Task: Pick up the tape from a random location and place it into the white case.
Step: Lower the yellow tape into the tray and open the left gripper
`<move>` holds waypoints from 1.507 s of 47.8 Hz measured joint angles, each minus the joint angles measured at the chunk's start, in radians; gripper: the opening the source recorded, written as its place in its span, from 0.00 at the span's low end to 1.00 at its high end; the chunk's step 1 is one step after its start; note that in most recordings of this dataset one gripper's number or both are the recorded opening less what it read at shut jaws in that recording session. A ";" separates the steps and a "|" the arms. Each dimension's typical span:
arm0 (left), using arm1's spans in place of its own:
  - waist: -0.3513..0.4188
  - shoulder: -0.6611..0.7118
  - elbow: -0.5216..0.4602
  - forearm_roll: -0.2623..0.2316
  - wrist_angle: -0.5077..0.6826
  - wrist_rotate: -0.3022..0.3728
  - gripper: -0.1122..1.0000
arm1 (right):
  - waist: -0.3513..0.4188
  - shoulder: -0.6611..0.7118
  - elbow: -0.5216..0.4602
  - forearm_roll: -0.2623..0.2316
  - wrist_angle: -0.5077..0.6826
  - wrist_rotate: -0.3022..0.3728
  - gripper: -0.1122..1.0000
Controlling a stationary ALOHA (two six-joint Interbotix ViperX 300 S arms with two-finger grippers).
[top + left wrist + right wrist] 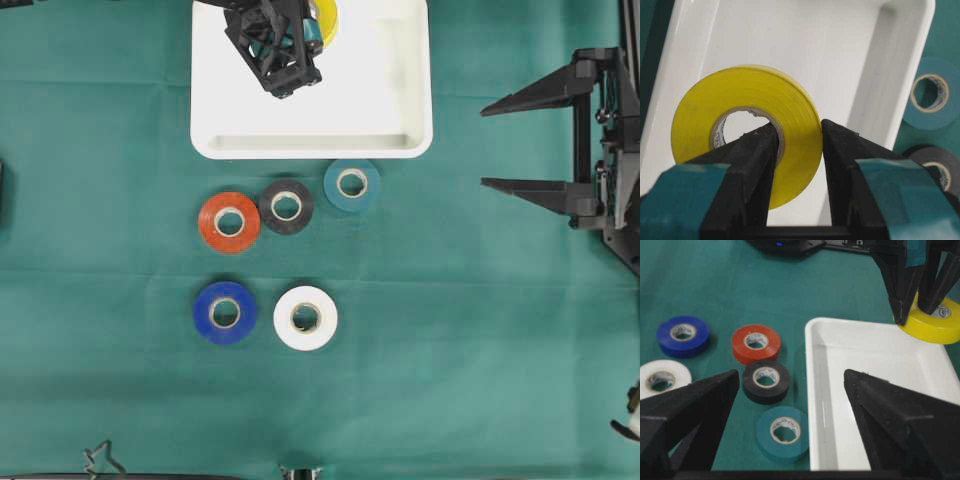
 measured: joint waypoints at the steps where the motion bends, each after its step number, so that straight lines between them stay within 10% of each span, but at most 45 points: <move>1: 0.000 0.000 0.000 0.000 0.000 0.000 0.31 | 0.002 0.000 0.000 0.000 0.000 0.000 0.92; 72: -0.002 0.224 0.164 -0.003 -0.344 0.006 0.31 | -0.002 0.012 0.000 -0.011 0.000 0.000 0.92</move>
